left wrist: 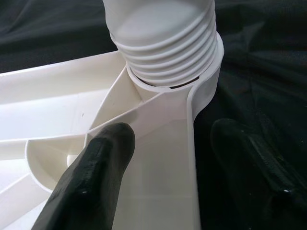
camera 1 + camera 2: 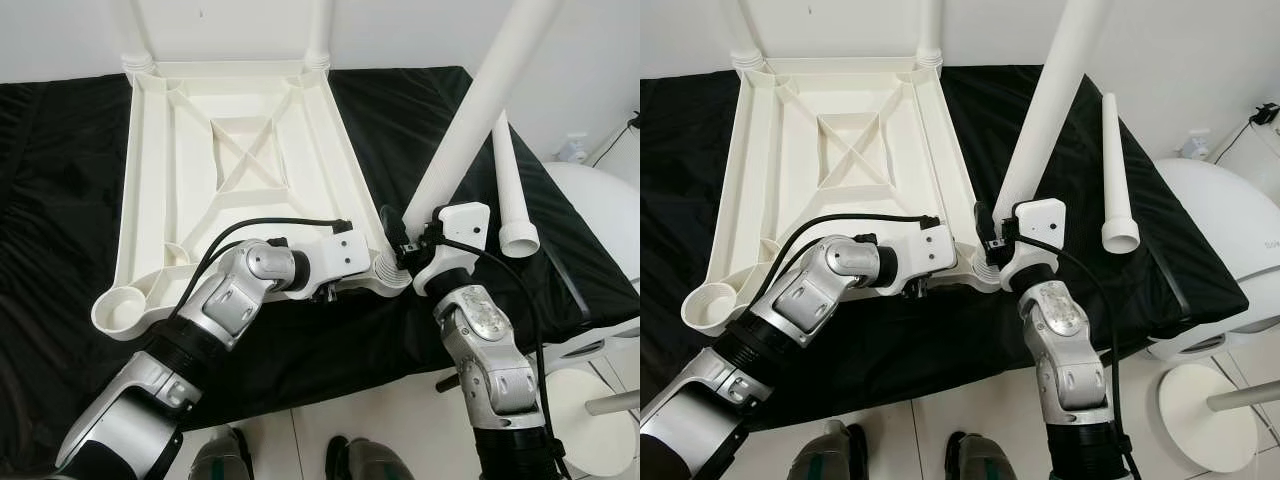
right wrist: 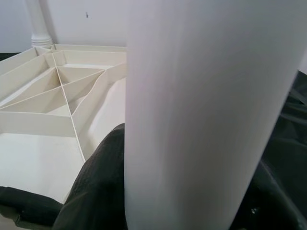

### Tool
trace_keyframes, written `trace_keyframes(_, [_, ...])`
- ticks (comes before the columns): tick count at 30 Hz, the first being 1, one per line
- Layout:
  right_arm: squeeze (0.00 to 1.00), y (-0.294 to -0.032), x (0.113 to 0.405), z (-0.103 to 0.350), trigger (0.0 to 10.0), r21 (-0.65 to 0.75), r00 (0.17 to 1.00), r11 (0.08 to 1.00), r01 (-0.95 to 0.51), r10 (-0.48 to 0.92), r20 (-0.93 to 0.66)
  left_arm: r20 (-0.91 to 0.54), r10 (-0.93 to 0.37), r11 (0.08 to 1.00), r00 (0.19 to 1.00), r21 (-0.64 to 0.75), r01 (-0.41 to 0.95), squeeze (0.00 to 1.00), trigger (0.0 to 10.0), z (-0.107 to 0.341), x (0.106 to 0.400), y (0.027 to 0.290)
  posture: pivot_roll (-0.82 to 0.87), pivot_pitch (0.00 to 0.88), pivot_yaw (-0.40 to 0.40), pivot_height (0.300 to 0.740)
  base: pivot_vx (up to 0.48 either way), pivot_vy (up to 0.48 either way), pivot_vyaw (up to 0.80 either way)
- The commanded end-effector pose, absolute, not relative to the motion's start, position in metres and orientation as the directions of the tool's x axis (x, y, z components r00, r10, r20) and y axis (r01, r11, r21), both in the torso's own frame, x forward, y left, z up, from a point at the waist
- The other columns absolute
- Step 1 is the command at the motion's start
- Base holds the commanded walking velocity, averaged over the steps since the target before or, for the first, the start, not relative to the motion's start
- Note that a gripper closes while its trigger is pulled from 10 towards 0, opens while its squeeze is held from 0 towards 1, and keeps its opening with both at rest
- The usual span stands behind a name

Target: Building children table

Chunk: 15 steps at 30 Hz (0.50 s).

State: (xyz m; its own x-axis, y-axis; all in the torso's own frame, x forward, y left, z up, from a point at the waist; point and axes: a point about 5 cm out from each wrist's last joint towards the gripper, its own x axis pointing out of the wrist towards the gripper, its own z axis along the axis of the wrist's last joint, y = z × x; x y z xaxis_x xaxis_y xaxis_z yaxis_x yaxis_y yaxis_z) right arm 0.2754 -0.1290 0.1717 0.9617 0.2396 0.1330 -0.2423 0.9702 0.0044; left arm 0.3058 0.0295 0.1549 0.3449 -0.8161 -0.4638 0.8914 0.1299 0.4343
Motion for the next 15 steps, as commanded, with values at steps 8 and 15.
trace_keyframes(8, [0.0,-0.1306,0.2725,0.1446,10.0,-0.014,0.991,0.991,-0.137,0.137,0.011,-0.466,-0.811,0.134,0.353,0.439,0.889,0.0,10.0,0.1569,0.3081,0.0308,0.0,0.118,-0.045,0.74,0.0,0.0,0.0])
trace_keyframes(15, [0.0,-0.1308,0.2691,0.1438,10.0,-0.017,0.997,0.998,-0.068,0.069,0.026,-0.467,-0.81,0.134,0.355,0.441,0.887,0.0,10.0,0.1578,0.3086,0.0321,0.0,0.122,-0.044,0.74,0.0,0.0,0.0])
